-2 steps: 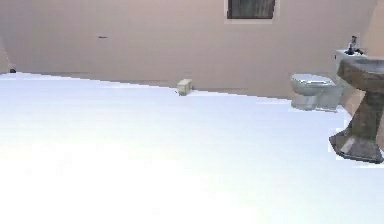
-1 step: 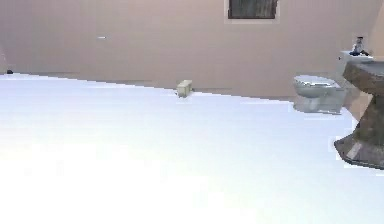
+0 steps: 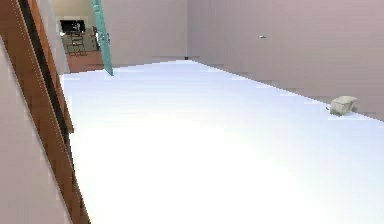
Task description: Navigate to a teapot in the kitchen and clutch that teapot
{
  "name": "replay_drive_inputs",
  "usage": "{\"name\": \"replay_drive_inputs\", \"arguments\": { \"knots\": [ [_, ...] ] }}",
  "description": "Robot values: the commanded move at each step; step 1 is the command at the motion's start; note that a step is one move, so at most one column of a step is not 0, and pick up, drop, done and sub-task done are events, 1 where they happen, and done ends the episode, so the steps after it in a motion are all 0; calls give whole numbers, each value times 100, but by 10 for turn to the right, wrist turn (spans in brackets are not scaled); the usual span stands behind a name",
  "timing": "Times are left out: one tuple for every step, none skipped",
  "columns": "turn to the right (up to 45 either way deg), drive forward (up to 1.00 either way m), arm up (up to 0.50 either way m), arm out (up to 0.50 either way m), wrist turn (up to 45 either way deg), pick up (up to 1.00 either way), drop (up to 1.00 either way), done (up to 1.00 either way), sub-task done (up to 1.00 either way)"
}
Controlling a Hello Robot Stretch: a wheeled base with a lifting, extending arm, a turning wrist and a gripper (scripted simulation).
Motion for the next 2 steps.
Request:
{"name": "replay_drive_inputs", "arguments": {
  "knots": [
    [-30,0,0,0,0,0,0,0,0],
    [0,90,0,0,0,0,0,0,0]
  ]
}}
